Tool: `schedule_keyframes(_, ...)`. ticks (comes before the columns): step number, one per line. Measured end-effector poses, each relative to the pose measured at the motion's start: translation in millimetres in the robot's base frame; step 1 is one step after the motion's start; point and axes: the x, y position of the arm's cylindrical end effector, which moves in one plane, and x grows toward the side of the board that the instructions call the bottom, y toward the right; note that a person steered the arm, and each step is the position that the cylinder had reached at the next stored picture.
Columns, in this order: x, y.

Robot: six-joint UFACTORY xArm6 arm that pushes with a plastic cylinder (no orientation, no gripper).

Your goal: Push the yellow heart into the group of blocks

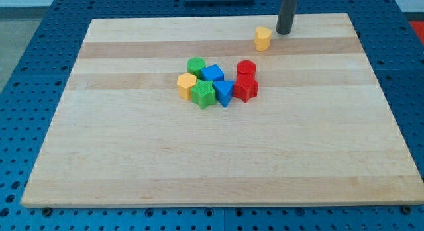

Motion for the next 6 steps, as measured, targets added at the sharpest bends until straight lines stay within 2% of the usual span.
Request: schedule_keyframes(6,57,-115)
